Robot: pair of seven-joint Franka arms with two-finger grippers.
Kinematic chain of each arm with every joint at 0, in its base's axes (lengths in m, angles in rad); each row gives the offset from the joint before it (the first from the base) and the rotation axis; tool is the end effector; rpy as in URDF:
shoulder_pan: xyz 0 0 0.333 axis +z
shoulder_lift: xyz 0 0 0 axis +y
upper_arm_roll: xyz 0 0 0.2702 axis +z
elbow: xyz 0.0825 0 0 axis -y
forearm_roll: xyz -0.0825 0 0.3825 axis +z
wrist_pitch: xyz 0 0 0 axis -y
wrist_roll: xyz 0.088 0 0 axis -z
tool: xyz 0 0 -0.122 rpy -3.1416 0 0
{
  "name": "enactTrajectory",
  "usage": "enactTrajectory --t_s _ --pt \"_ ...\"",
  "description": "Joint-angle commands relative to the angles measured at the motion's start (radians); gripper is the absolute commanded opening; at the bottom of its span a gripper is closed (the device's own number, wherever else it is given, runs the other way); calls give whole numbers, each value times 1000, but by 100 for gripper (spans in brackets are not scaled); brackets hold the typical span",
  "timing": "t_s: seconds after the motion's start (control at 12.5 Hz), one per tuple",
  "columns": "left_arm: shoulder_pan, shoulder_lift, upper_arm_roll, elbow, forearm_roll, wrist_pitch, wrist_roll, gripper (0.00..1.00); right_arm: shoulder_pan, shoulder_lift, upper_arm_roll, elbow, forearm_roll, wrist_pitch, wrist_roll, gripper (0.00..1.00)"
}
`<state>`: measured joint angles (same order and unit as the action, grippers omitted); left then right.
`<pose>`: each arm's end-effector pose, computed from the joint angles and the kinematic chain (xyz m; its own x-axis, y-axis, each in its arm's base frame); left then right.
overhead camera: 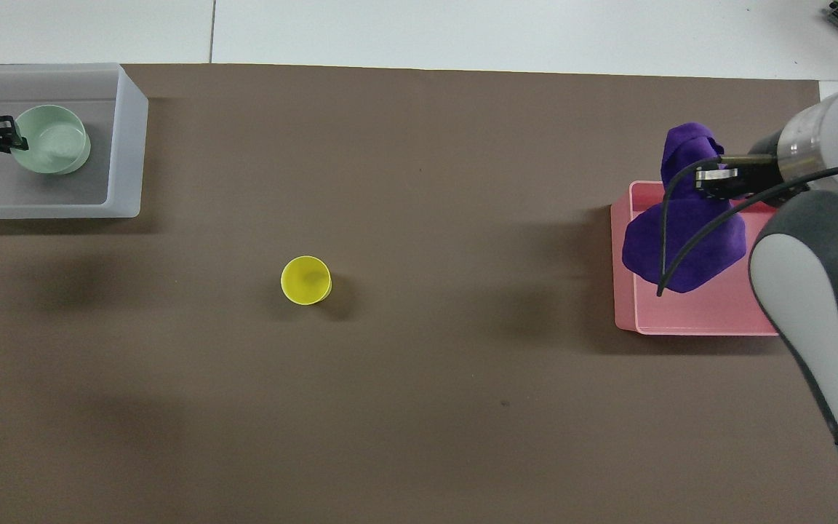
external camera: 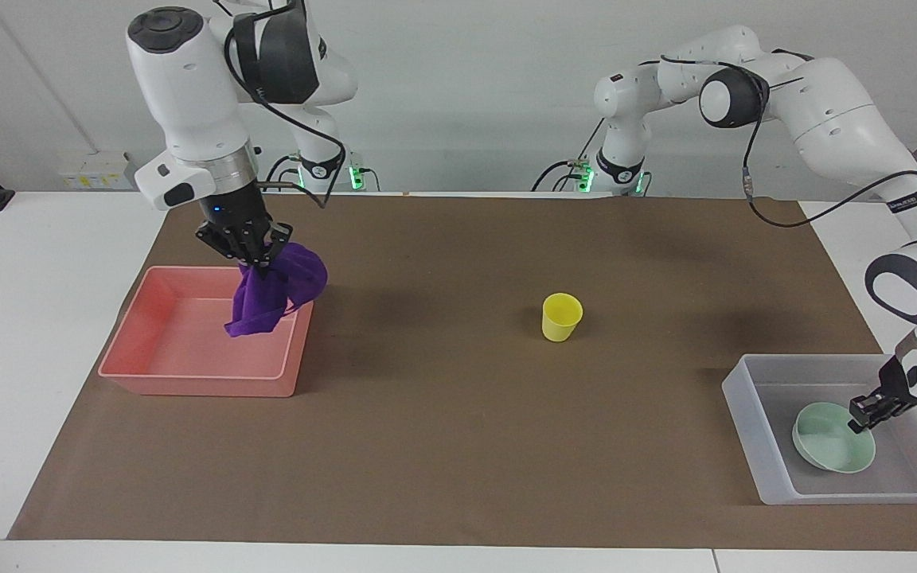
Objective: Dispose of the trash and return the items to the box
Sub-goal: 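Carry the purple cloth into the pink bin with the right gripper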
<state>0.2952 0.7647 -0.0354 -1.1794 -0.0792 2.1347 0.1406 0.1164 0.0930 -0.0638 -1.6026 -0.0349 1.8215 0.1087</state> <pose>0.7170 0.1929 0.3056 0.9651 0.1703 0.1990 0.1591 -0.9847 0.0709 0.5989 0.0294 0.5188 0.9905 -0.0468 0.1292 -0.0506 -0.9984 0.0267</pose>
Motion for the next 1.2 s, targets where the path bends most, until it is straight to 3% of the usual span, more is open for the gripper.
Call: enactTrajectory --t_s 0.0,0.08,0.16,0.56,0.72,0.88,1.12 --pt "-7 -47 2 -14 19 -38 8 59 -96 7 12 -90 1 134 -151 0" --pt "-17 -67 3 -14 22 -47 8 83 -115 10 12 -130 1 188 -173 0" --pt "-36 -90 3 -20 27 -47 10 100 -121 13 12 -176 1 237 -179 0" --pt "-140 -333 3 -282 49 -30 126 100 -151 8 10 -368 1 401 -178 0" --pt "-192 -357 5 -307 49 -47 123 100 -168 11 12 -443 1 470 -172 0" --pt "-214 -373 -3 -302 47 -143 116 100 -173 13 10 -499 1 533 -170 0" --pt "-310 -387 2 -310 49 -180 -1 100 -195 11 10 -531 1 542 -175 0"
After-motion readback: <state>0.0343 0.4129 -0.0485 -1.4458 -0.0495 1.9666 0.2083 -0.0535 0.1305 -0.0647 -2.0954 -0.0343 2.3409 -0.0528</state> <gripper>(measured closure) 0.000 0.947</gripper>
